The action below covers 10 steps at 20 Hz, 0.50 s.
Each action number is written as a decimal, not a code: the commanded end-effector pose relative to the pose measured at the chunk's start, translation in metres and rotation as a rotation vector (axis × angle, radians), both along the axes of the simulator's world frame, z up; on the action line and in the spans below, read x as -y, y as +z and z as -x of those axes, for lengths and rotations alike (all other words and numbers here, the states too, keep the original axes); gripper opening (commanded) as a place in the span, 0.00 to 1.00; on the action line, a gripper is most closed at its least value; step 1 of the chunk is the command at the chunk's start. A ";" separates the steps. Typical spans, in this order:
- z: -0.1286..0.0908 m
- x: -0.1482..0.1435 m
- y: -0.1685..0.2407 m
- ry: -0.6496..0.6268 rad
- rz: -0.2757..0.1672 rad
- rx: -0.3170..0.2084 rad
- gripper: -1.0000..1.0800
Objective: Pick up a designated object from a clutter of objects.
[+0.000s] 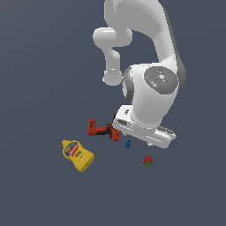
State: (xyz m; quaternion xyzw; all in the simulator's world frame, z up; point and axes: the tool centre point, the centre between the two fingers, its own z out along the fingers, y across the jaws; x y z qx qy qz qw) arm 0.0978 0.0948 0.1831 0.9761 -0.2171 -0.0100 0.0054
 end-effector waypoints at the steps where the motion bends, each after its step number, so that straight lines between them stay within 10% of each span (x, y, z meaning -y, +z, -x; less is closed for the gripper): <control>1: -0.010 -0.012 -0.016 -0.054 0.000 0.004 0.96; 10: -0.033 -0.052 -0.073 -0.226 -0.002 0.016 0.96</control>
